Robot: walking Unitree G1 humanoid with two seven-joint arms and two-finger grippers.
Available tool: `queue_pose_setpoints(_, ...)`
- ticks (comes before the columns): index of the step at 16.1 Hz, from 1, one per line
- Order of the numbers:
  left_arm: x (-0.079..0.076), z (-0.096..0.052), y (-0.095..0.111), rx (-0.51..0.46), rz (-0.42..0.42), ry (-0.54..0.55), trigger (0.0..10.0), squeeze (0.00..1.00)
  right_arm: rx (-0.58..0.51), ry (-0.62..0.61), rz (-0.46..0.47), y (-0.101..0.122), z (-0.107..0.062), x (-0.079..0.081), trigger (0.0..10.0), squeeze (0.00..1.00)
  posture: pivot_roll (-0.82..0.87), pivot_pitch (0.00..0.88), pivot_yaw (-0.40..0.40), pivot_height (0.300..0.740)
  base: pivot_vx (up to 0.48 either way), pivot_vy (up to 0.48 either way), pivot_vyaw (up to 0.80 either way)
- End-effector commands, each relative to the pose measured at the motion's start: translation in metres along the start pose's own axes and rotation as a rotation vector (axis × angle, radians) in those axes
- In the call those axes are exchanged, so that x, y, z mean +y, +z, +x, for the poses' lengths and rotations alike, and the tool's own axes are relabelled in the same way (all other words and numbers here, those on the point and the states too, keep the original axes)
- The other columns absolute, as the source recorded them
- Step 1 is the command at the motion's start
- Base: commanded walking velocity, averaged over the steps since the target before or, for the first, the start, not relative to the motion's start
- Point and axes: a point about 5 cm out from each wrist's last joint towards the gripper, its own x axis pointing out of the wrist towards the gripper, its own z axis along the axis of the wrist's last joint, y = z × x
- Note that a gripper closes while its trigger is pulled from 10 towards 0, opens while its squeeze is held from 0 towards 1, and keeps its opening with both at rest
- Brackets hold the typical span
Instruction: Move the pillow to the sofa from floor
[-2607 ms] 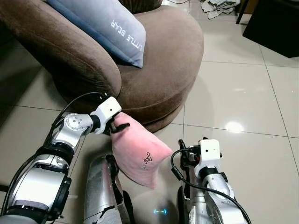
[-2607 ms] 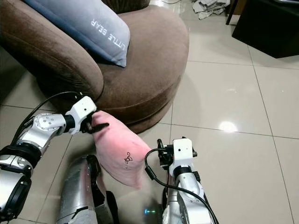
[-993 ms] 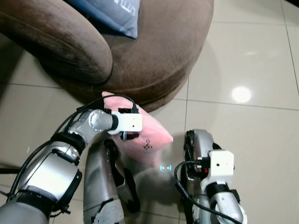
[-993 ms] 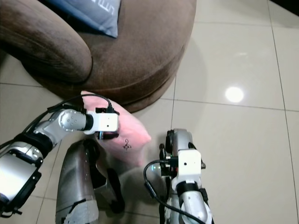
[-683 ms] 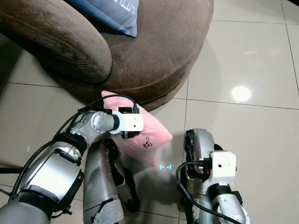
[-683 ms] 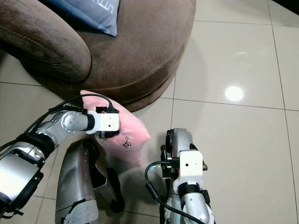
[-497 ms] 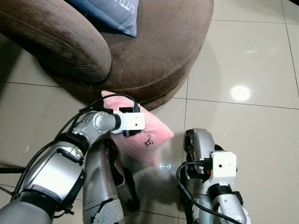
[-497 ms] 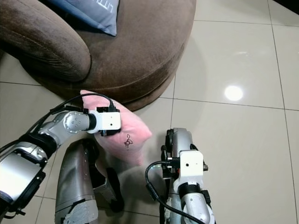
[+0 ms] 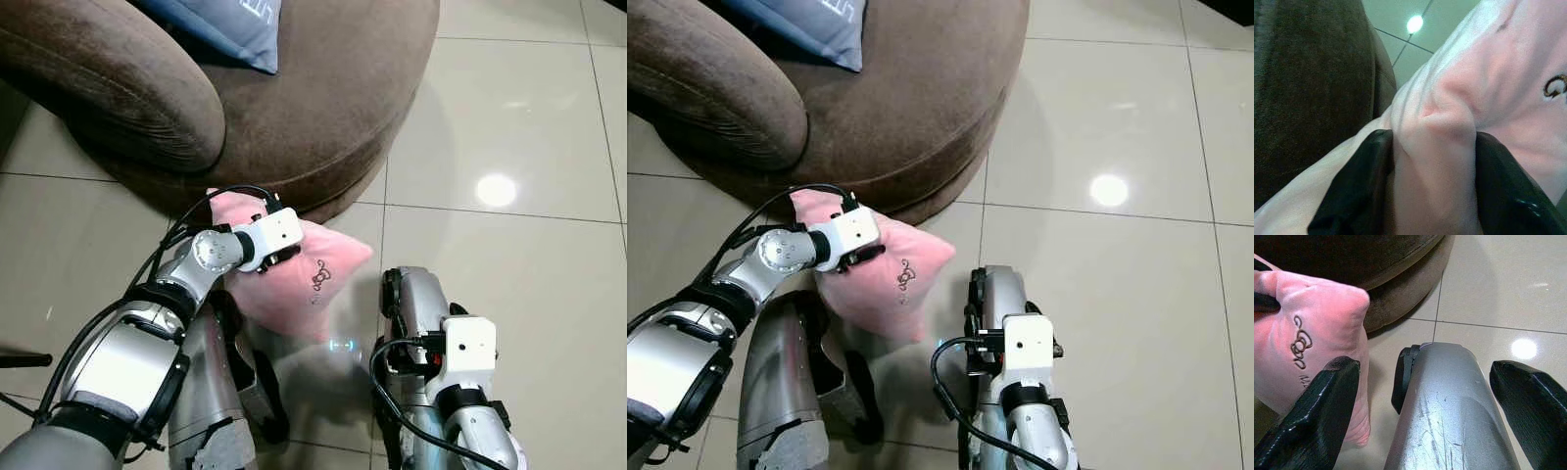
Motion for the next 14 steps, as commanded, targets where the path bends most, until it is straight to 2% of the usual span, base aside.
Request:
queue_pose_setpoints(1,-0.008,-0.004,-0.017,0.038,-0.108,0.02,0.0,0.0,0.082,0.001,0.014,-0.014,-0.008,0.001,10.0,0.0,-0.23,0.417,0.105,0.478,0.0,0.0,0.0)
queue_pose_setpoints(6,-0.003,-0.004,-0.014,-0.024,-0.294,0.056,0.0,0.0,0.091,0.003,0.016,-0.017,-0.008,0.002,10.0,0.0,-0.23,0.411,0.103,0.478,0.0,0.0,0.0)
queue_pose_setpoints(8,0.009,-0.003,-0.005,-0.102,-0.487,0.129,0.0,0.0,0.093,0.006,0.015,-0.018,-0.008,0.003,10.0,0.0,-0.23,0.399,0.101,0.478,0.0,0.0,0.0)
queue_pose_setpoints(10,0.021,-0.002,0.005,-0.187,-0.639,0.186,0.0,0.0,0.093,0.011,0.014,-0.018,-0.007,0.003,10.0,0.0,-0.23,0.393,0.101,0.478,0.0,0.0,0.0)
queue_pose_setpoints(11,0.024,-0.002,0.008,-0.208,-0.672,0.2,0.0,0.0,0.093,0.012,0.013,-0.018,-0.006,0.003,10.0,0.0,-0.23,0.393,0.101,0.478,0.0,0.0,0.0)
queue_pose_setpoints(12,0.036,-0.003,0.02,-0.289,-0.741,0.221,0.0,0.0,0.093,0.014,0.011,-0.019,-0.005,0.003,10.0,0.0,-0.23,0.388,0.102,0.478,0.0,0.0,0.0)
queue_pose_setpoints(14,0.056,-0.007,0.044,-0.405,-0.761,0.235,0.0,0.0,0.096,0.017,0.01,-0.02,-0.004,0.003,10.0,0.0,-0.22,0.383,0.104,0.478,0.0,0.0,0.0)
